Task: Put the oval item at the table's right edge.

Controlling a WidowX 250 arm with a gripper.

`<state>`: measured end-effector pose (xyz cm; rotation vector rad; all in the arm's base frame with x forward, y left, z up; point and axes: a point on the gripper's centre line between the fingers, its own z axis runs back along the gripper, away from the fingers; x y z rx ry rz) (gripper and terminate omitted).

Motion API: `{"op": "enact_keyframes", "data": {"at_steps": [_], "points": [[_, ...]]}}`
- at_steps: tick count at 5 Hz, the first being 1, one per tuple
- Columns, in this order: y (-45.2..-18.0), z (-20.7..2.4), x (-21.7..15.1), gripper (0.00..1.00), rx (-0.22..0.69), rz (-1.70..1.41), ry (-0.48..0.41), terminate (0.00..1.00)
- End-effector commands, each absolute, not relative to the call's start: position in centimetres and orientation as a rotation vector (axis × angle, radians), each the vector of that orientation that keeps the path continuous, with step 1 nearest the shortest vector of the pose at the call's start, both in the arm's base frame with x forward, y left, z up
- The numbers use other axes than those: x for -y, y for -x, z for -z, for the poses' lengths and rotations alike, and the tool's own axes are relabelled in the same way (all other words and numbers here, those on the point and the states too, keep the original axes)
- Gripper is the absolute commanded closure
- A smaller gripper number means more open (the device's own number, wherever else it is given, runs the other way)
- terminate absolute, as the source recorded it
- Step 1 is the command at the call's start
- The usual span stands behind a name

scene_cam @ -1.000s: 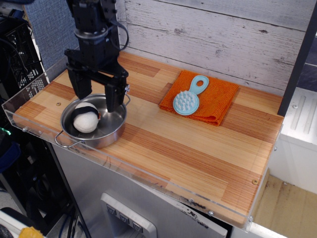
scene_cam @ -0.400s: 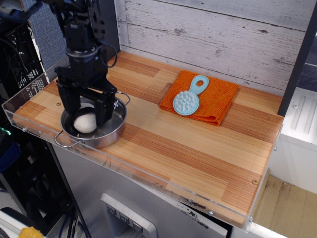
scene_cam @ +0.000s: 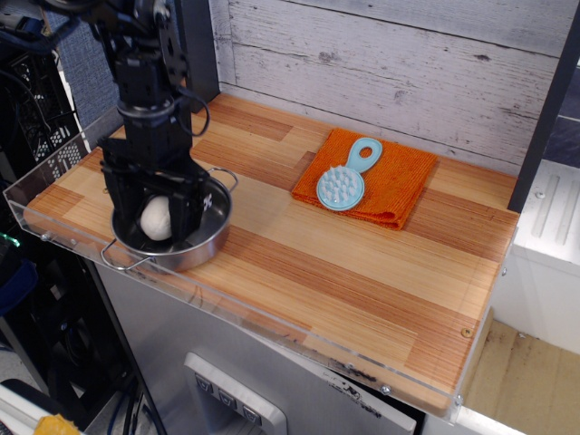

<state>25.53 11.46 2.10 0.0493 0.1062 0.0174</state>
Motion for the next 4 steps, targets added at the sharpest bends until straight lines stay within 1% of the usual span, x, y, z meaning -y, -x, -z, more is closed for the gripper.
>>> {"op": "enact_keyframes", "data": {"at_steps": [1,2,3,4], "points": [[-26.2,-2.4,-12.0,1.0,-0.101,-0.029,-0.064,0.0],[-26.5,-3.7,-11.6,1.0,-0.062,-0.028,-0.053,0.0],[-27.2,-6.6,-10.8,1.0,0.016,-0.027,-0.046,0.0],[-28.5,-11.4,-8.8,1.0,0.135,-0.031,-0.025,0.0]]}}
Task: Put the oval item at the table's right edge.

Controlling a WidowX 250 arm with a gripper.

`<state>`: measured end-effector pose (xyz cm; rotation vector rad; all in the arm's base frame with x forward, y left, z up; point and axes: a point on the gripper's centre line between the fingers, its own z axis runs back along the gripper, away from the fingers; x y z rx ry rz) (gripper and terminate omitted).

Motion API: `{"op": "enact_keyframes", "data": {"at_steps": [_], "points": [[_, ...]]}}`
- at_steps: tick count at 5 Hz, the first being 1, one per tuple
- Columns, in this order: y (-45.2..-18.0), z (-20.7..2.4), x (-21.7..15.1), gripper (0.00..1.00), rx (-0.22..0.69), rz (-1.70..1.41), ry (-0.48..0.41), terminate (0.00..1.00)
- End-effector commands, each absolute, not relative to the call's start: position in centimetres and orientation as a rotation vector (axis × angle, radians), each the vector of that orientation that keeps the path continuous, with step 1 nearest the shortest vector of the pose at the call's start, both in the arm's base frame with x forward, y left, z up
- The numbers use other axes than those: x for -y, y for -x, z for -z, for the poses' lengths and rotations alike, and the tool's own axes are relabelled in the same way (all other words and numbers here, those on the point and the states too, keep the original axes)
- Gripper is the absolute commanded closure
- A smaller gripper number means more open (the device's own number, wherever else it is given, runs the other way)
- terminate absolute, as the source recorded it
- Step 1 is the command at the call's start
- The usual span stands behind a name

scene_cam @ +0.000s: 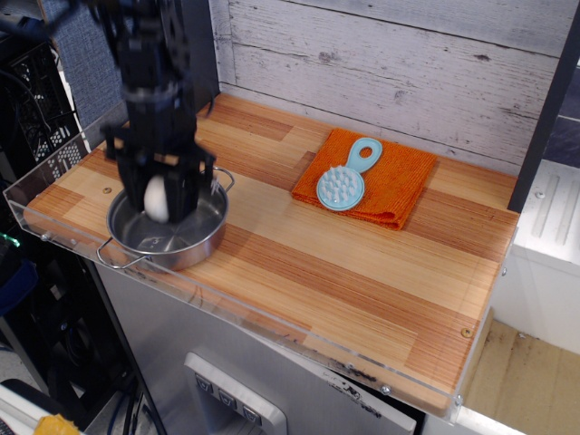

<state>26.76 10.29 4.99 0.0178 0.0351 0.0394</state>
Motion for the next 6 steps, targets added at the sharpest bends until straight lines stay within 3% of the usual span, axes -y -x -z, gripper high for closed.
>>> {"op": "enact_keyframes", "data": {"at_steps": [1,3,4,6], "points": [[-30.6,-13.5,-4.1,1.0,0.18,0.069,0.023,0.0],[-34.0,-13.8,5.9,1.0,0.295,0.228,0.126,0.0],[-34.1,-12.9,8.2,1.0,0.279,0.208,0.113,0.0],[-31.6,-9.3,7.6,1.0,0.161,0.094,0.037,0.0]]}}
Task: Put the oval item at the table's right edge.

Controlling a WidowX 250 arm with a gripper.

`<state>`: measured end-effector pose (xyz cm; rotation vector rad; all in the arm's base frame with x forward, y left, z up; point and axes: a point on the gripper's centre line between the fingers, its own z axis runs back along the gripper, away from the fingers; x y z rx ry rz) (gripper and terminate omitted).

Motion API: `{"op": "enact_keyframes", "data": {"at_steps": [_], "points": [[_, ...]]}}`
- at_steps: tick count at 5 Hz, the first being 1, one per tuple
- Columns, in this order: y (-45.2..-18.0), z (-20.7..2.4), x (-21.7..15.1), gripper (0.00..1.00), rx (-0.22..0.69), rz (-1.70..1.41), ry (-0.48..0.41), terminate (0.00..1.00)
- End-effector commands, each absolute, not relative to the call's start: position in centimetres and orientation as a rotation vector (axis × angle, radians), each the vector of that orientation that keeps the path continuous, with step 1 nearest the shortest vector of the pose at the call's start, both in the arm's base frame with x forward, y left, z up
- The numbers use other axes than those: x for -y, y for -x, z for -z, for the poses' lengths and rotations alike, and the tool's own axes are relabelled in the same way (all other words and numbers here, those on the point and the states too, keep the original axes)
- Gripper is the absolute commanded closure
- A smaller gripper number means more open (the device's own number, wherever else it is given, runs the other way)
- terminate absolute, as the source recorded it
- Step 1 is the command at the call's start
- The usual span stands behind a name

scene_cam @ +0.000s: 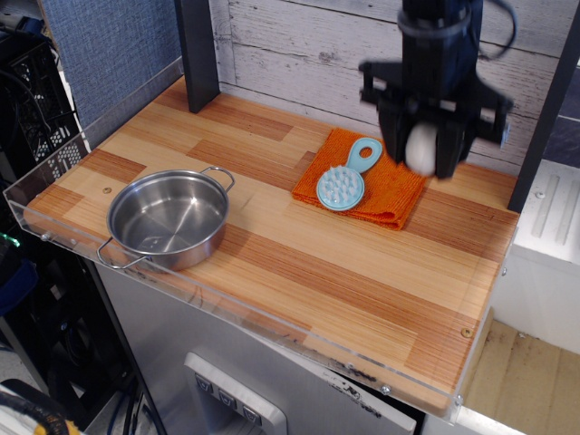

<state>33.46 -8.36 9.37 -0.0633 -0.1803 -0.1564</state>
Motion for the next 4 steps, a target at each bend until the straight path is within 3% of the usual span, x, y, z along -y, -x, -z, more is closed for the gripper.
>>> {"op": "enact_keyframes", "data": {"at_steps": [1,4], "points": [[-31.0,-8.6,7.7,1.0,0.146,0.1,0.045,0.0],[-30.5,-6.8,9.2,1.0,0.069,0.186,0.135,0.0]]}}
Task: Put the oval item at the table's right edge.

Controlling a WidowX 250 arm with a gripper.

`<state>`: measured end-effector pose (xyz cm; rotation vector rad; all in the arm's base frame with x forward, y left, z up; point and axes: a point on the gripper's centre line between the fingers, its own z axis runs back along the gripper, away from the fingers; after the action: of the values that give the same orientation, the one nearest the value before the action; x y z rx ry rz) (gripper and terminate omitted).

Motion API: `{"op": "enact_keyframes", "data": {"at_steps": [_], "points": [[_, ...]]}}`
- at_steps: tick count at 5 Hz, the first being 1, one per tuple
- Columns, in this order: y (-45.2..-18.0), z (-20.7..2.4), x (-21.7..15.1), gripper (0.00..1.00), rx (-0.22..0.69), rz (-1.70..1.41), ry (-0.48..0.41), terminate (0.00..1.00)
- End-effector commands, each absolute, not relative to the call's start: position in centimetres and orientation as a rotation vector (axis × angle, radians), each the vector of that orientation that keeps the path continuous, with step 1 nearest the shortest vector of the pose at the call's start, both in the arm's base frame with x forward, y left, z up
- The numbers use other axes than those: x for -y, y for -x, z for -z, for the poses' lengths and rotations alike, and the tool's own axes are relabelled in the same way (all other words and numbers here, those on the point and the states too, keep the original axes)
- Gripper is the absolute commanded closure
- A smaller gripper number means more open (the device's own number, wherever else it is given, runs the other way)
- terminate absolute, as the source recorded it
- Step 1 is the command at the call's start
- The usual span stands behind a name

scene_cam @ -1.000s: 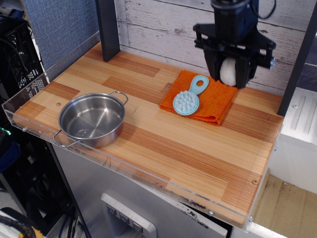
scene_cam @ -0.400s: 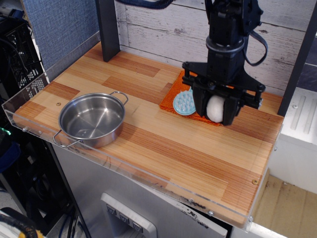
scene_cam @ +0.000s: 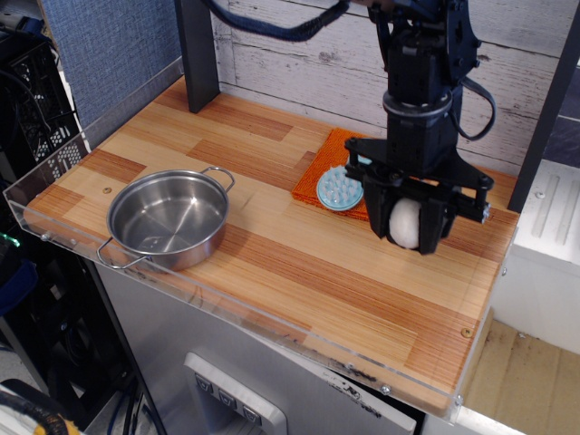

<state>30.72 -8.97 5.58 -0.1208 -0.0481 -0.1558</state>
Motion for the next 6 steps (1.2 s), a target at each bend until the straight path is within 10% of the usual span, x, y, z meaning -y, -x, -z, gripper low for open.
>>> {"op": "enact_keyframes", "data": {"at_steps": [1,3,6], "points": [[-30.7,-6.9,9.2,0.0,0.057,0.222,0.144,0.0],[-31.3,-9.7,9.3,0.0,0.108,0.277,0.166,0.0],[-29.2,-21.1,5.7,0.0,0.308,0.151,-0.027,0.0]]}}
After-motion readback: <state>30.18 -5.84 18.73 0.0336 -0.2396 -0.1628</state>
